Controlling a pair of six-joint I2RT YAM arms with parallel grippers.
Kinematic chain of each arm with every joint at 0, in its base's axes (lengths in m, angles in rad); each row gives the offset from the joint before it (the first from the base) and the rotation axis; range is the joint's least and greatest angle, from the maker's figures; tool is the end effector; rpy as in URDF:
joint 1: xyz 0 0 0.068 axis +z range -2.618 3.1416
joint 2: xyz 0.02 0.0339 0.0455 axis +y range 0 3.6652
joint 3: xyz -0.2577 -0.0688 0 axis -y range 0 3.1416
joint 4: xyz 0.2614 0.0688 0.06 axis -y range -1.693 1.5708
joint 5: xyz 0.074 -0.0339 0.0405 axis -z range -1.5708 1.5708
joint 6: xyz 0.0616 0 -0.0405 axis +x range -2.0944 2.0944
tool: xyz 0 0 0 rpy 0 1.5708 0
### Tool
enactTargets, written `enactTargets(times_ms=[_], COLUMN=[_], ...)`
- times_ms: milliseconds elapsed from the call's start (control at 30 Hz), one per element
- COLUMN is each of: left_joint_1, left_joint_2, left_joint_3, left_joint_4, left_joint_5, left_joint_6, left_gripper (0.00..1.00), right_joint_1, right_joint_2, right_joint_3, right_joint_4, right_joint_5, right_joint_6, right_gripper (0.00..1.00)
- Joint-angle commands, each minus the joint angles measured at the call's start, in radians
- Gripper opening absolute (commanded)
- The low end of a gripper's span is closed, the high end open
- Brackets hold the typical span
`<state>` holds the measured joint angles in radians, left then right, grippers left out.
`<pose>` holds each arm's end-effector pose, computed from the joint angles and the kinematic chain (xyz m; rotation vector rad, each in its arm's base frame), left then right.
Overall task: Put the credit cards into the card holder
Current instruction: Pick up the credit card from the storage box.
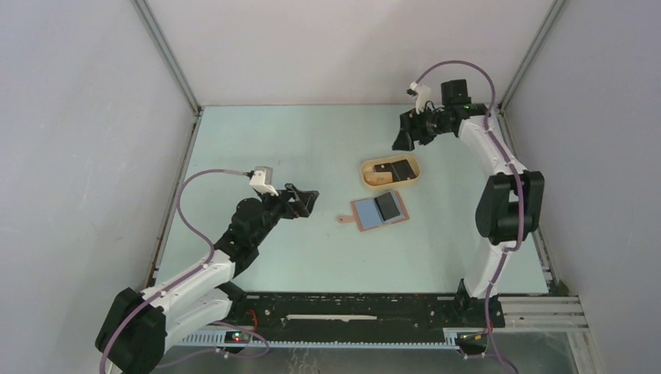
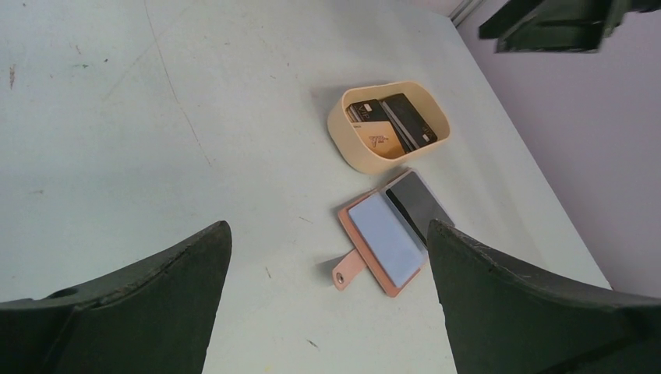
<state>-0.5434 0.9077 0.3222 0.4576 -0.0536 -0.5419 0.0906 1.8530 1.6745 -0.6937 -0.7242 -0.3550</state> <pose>0.2129 -0.1248 0.2049 -0.0401 1.7576 -0.7580 0.4314 0.0802 0.2816 -0.8049 2.1390 0.7414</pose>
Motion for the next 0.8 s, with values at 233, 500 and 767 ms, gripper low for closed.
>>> enactTargets(times_ms=[233, 500, 767], left_joint_1=[0.024, 0.025, 0.026], left_joint_2=[0.012, 0.016, 0.013], left_joint_3=[-0.018, -0.018, -0.024], left_joint_4=[0.065, 0.069, 0.077], left_joint_5=[0.036, 0.041, 0.043], left_joint_6=[-0.021, -0.023, -0.024], left_gripper=[1.00, 1.00, 1.00], right_joint_1=[0.146, 0.185, 0.161], right_joint_2=[0.176, 0.218, 0.270], right_joint_3=[0.089, 0.049, 0.047], right_joint_4=[-0.053, 0.021, 0.006], right_joint_5=[0.363, 0.577, 0.591], right_joint_6=[-0.001, 0.022, 0.030], right_gripper=[0.65, 0.65, 0.63])
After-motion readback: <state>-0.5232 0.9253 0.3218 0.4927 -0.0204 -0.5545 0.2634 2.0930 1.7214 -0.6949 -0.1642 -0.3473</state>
